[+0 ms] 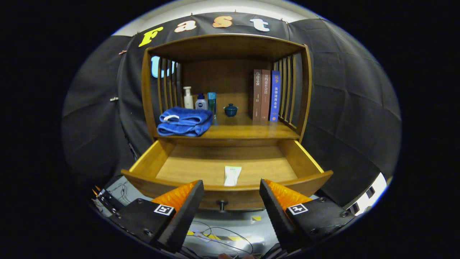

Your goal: Pull open the drawer, take out the items inside it, and place them on the countertop above the cabinet.

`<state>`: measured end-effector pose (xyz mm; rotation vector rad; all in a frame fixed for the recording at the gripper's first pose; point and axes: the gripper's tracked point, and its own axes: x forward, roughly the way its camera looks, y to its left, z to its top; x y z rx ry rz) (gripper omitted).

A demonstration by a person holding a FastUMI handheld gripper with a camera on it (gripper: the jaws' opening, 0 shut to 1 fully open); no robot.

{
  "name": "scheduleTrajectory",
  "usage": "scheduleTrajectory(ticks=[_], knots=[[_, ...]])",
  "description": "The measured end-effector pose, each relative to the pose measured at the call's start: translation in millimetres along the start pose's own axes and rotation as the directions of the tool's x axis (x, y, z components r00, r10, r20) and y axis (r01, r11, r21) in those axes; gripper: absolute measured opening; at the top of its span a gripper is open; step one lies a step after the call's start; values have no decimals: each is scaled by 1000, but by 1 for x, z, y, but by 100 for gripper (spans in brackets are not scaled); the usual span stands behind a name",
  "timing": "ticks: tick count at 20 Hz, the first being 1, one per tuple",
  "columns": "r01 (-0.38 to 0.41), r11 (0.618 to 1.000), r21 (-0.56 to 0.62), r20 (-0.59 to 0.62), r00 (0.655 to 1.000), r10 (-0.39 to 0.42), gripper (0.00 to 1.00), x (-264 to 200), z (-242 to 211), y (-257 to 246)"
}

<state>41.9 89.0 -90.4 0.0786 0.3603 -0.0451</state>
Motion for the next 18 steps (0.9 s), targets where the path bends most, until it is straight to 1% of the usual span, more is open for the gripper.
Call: scheduleTrajectory(ticks=[2,5,7,9,11,13,16,18], knots=[[18,999,35,-58,998,-16,98,21,12,-6],[41,997,60,-209,978,-28,98,62,5,-12],[52,998,41,-319,947,-36,99,90,-9,-15],[48,999,26,-420,907,-33,100,115,-29,-12],[70,997,18,-484,874,-52,100,135,-43,-14],[79,997,21,-554,831,-54,100,150,-61,-10],[66,997,49,-682,732,-15,100,164,-94,2],[64,997,40,-745,667,-12,100,169,-115,3]])
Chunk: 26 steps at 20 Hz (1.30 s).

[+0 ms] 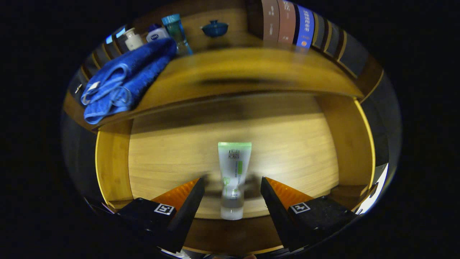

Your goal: Pull open the drawer, take out the items inside it, and place them on the countertop above the cabinet.

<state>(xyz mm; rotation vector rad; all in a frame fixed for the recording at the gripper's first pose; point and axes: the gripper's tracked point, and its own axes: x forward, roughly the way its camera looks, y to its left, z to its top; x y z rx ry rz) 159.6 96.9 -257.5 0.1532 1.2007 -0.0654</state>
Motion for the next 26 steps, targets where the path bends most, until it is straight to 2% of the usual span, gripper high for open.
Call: scheduleTrajectory(ticks=[2,3,7,11,13,15,19,26], knots=[[6,1000,-31,-79,997,-8,97,8,-9,-2],[35,998,-55,-88,995,-40,94,0,-2,-6],[42,997,-68,-78,996,-47,82,4,19,0],[56,998,-32,-44,997,-57,47,4,20,0],[47,997,-65,-5,999,-48,37,7,24,0],[22,999,-44,6,1000,-22,27,2,24,2],[-37,999,23,66,997,35,27,-11,32,1],[-112,993,32,210,972,102,27,-59,39,2]])
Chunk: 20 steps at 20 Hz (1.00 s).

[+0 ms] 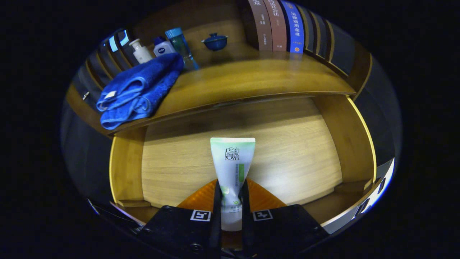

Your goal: Pull open the drawer, take out the items inside it, and place them on the countertop above the cabinet.

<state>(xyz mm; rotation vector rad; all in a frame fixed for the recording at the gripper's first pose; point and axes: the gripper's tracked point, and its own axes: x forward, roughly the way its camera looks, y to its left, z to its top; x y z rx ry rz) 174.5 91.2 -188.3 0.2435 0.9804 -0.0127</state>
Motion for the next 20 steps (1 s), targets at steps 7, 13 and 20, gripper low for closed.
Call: scheduleTrajectory(ticks=[7,13,20], knots=[[-5,998,-57,143,990,14,27,-64,54,4],[8,999,-43,195,981,1,27,-68,132,7],[57,996,-70,159,986,-45,27,-15,204,8]])
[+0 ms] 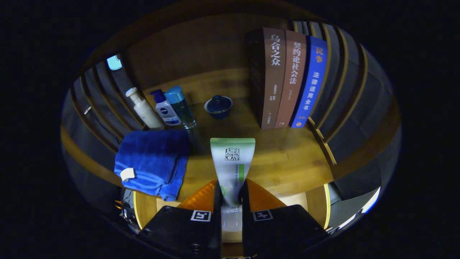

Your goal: Pull open the drawer, take out the items inside it, and place them on the countertop above the cabinet.

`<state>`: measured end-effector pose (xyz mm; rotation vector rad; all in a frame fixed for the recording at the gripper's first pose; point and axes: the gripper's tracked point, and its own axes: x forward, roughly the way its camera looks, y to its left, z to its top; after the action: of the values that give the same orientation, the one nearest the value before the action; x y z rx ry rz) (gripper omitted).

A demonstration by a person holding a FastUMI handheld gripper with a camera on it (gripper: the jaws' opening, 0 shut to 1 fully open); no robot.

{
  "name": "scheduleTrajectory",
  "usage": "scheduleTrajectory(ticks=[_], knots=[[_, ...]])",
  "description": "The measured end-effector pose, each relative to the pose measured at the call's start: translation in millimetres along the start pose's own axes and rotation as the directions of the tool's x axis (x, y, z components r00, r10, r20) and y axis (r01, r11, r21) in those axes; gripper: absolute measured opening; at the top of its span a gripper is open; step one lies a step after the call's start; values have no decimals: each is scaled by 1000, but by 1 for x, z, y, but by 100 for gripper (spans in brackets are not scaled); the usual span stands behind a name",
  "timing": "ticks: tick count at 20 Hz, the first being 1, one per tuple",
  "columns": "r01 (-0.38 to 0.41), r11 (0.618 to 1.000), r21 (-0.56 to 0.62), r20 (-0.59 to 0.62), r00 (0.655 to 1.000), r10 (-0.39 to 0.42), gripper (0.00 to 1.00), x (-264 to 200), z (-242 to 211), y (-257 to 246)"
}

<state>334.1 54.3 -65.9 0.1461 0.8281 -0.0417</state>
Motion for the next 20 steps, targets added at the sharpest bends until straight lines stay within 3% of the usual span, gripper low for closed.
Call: scheduleTrajectory(ticks=[6,12,19,20], knots=[[-14,1000,-28,-89,996,12,27,44,6,10],[-30,1000,6,-59,998,30,42,51,14,11],[-16,999,-38,42,999,18,100,27,23,10],[-26,999,-47,74,997,30,100,22,23,14]])
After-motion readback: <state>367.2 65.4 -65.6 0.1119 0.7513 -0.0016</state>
